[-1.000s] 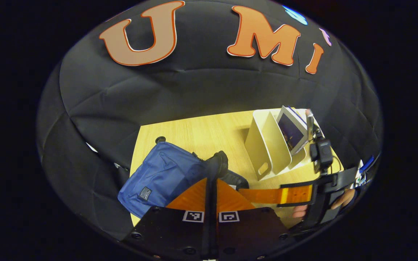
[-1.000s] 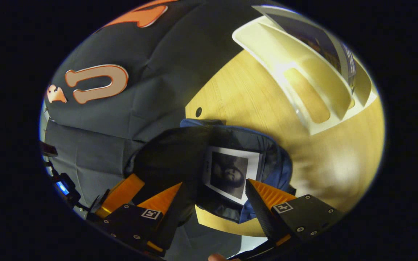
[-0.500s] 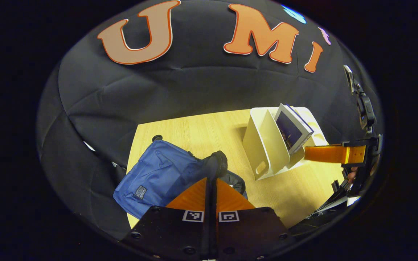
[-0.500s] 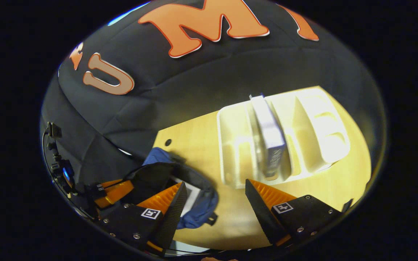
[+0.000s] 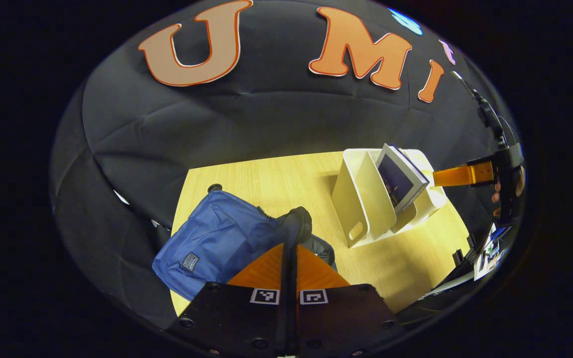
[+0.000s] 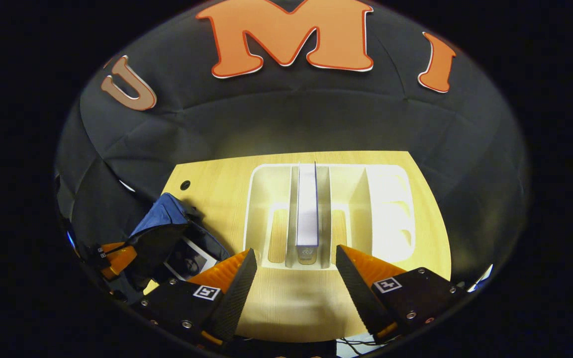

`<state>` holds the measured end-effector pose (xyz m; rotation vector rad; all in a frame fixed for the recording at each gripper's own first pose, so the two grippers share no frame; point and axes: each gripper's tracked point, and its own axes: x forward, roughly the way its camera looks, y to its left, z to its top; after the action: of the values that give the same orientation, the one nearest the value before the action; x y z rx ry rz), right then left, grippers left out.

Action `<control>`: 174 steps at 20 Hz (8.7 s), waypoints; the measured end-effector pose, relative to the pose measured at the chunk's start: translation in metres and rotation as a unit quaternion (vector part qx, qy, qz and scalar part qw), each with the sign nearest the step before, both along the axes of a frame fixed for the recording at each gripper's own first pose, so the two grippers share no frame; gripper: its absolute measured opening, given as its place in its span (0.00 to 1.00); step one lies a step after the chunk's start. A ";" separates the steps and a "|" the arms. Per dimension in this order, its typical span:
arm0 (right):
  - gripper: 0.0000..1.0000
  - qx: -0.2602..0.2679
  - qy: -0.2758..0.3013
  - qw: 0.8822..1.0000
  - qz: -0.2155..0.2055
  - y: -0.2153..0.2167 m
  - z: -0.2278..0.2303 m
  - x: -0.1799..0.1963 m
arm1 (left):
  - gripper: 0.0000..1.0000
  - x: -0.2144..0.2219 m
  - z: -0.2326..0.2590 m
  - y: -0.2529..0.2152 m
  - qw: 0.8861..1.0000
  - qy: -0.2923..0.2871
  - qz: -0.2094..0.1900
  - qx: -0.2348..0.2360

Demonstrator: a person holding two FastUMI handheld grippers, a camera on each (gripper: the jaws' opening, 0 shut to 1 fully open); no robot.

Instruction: Open the schoolbag, grab two books from the bookshelf and put them into the schoolbag.

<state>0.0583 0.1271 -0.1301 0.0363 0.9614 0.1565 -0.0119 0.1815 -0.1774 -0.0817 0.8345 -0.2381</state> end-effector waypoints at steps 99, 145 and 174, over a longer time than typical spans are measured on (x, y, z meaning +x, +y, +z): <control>0.23 0.408 0.156 0.898 -0.058 0.259 -0.094 -0.111 | 0.01 0.023 0.018 0.014 0.993 0.006 -0.098 0.059; 0.95 0.343 0.083 0.935 -0.035 0.173 -0.063 -0.076 | 0.31 0.008 -0.005 -0.022 0.993 -0.009 -0.113 0.014; 0.96 0.086 -0.368 0.925 -0.028 -0.099 0.116 -0.018 | 0.95 0.040 0.162 -0.172 0.942 -0.321 0.099 -0.007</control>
<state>0.0405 0.0280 -0.0136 0.1546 0.1915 0.1822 0.0285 0.0095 -0.0154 -0.0935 0.1696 -0.0700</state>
